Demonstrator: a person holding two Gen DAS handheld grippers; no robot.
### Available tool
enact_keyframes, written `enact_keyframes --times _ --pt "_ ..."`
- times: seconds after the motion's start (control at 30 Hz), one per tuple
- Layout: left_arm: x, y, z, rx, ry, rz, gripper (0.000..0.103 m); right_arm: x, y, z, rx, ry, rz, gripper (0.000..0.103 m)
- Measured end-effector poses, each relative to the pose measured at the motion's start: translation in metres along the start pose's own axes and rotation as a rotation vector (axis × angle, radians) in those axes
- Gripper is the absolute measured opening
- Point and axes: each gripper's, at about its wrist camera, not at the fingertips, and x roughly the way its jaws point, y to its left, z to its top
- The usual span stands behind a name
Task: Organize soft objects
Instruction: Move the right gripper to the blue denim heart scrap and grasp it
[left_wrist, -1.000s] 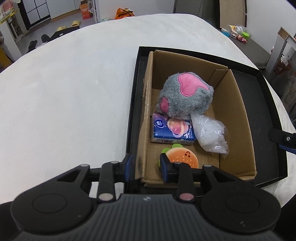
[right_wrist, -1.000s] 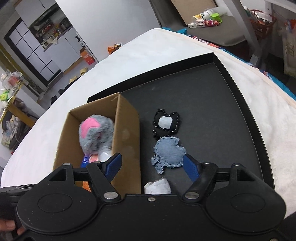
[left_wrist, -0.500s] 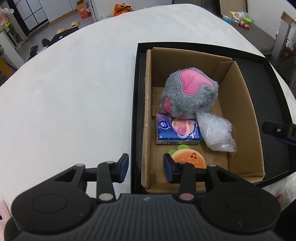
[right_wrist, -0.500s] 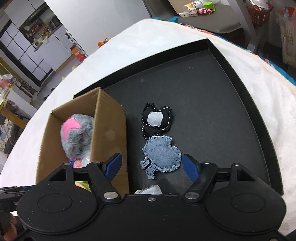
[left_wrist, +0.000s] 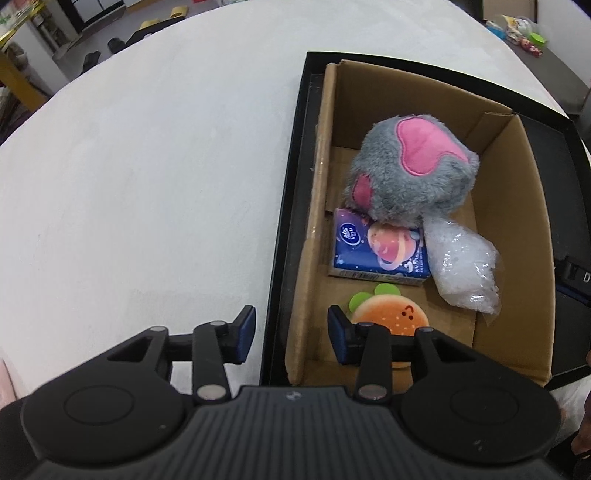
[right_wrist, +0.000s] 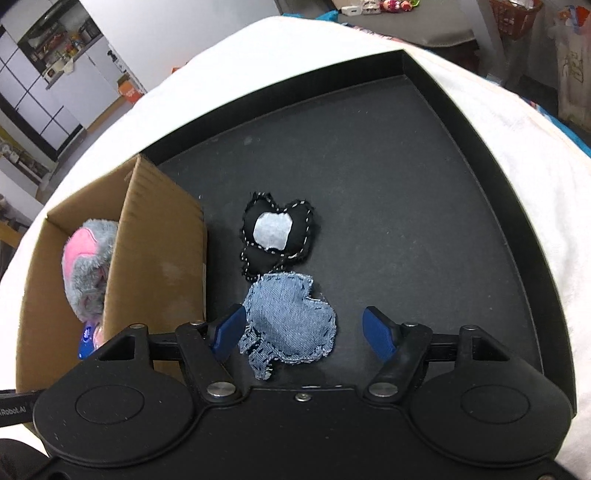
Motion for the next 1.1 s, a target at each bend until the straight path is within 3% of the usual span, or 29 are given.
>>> enact_keyframes --times 0.2,0.3,0.43,0.7,1.1 --pt "0.006 0.001 -0.002 -0.027 0.017 0.026 0.041 0.011 0.011 -0.006 -0.055 0.023 -0.03 0.067" --pt "0.01 -0.003 -0.004 -0.022 0.026 0.044 0.041 0.009 0.019 -0.011 -0.119 0.002 -0.059 0.048" --pt "0.012 -0.012 -0.006 -0.002 0.022 0.057 0.041 0.002 0.016 -0.011 -0.111 0.007 -0.054 0.04" --pt "0.004 -0.021 -0.007 0.005 0.007 0.073 0.041 -0.029 0.003 -0.006 -0.04 -0.058 -0.014 0.04" --pt "-0.016 -0.023 -0.008 0.0 -0.003 0.049 0.041 -0.064 0.023 -0.016 -0.13 -0.105 -0.005 0.04"
